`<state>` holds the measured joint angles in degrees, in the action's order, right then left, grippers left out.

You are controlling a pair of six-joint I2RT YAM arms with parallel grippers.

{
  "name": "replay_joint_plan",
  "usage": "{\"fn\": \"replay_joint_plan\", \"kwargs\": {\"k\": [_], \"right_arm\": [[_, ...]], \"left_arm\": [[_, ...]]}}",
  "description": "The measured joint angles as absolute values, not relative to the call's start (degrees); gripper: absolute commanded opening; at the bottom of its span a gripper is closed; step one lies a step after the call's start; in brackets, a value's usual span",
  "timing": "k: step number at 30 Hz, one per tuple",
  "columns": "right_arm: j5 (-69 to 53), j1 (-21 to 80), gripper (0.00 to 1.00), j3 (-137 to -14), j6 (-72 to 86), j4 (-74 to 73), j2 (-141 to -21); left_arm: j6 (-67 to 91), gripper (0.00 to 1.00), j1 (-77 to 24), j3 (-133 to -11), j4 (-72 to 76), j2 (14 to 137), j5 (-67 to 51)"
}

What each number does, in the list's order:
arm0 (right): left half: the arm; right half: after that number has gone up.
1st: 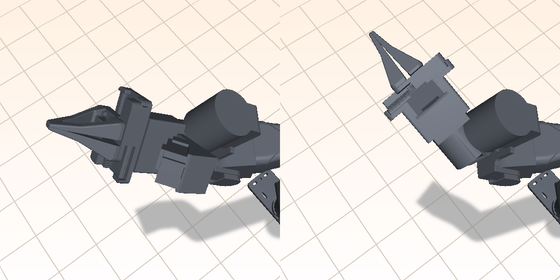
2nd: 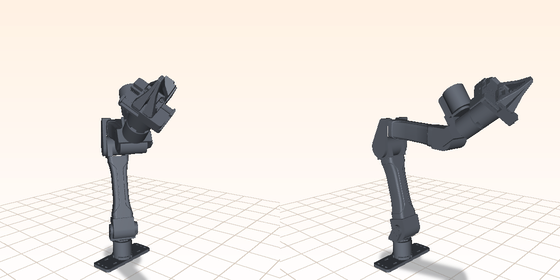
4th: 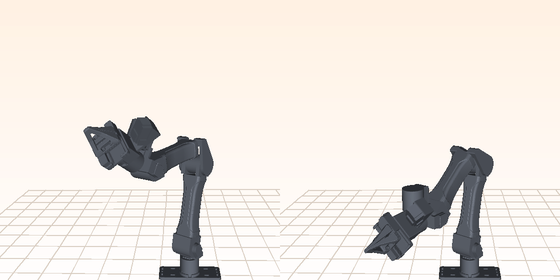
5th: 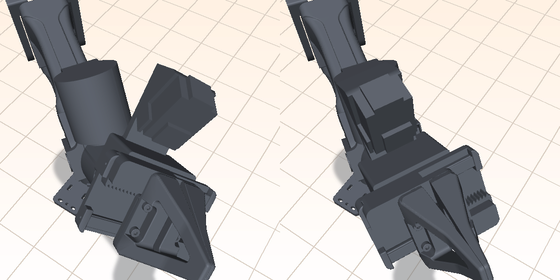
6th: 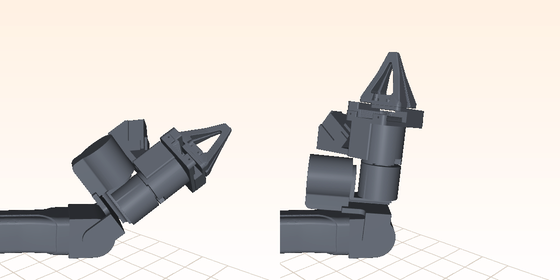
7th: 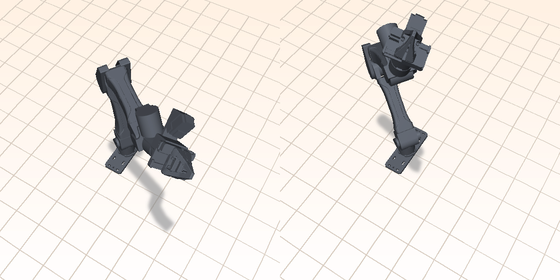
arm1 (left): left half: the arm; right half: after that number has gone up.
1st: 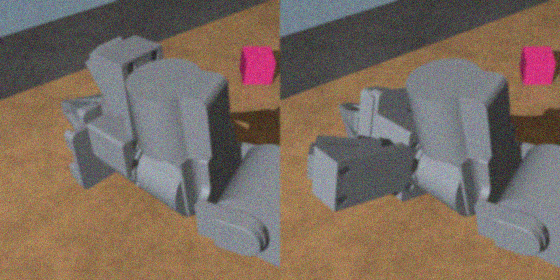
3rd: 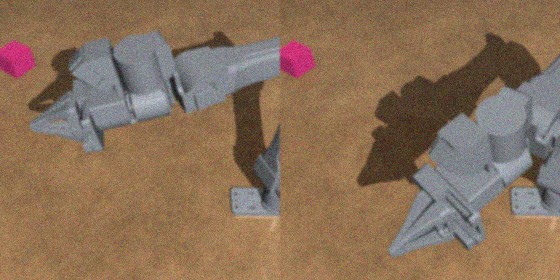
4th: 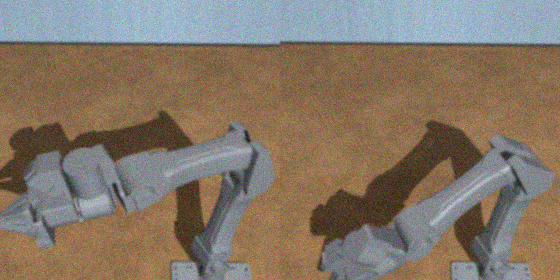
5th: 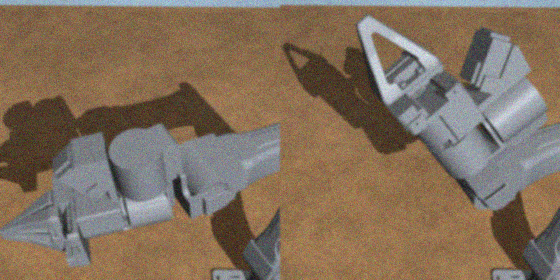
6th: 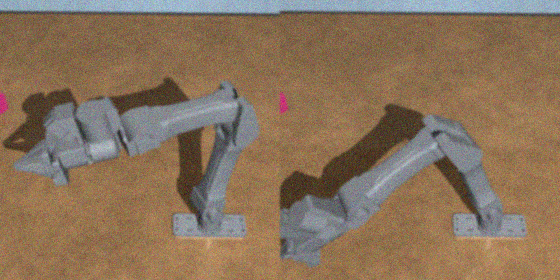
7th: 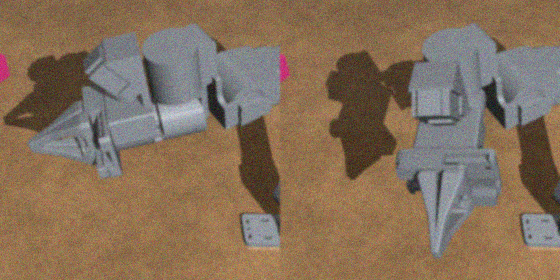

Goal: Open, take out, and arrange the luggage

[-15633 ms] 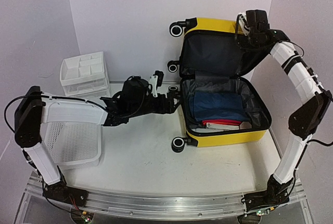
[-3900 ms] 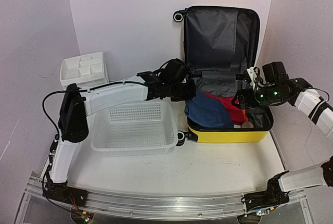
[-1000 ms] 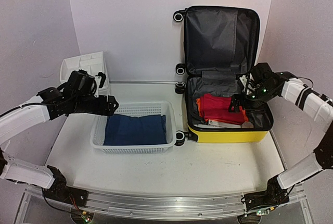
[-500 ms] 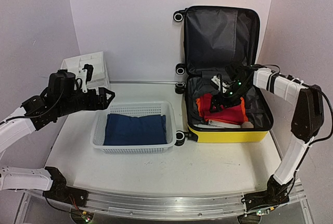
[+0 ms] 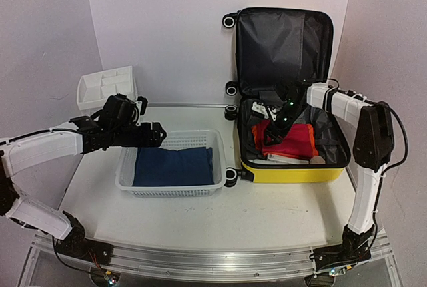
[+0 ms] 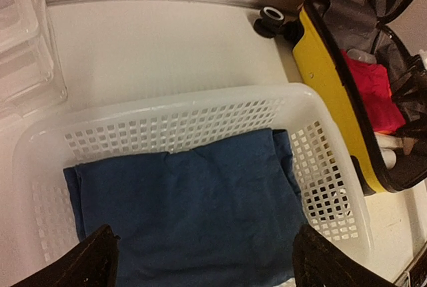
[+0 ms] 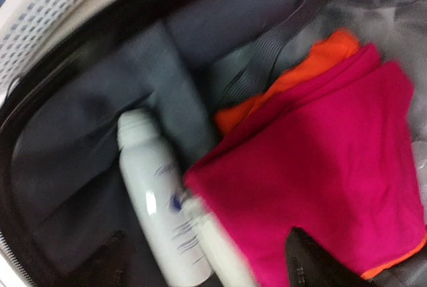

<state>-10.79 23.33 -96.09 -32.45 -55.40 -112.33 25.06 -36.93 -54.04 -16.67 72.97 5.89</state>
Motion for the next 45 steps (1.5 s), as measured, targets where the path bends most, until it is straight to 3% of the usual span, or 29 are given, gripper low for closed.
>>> {"fn": "replay_joint_plan", "kwargs": {"k": [6,12,19,36,45], "right_arm": [[-11.1,23.3,0.61,-98.1,-40.2,-54.7,-114.3],[-11.6,23.3,0.67,-98.9,-42.9,-53.2,-117.1],[-9.9,23.3,0.59,-97.7,-42.6,-49.8,-119.0],[-13.1,23.3,0.69,-97.3,-40.3,-47.2,-120.6],[-13.0,23.3,0.65,-97.0,-39.8,-47.1,-121.5]], "left_arm": [[24.8,0.84,-36.9,-61.2,-24.5,77.0,4.6],[21.8,0.81,-36.9,-73.6,-29.6,81.9,3.0],[19.5,0.8,-36.9,-82.0,-34.4,89.4,2.9],[17.7,0.81,-36.9,-87.2,-39.0,92.4,1.7],[16.2,0.81,-36.9,-87.3,-40.1,92.4,3.2]]}}
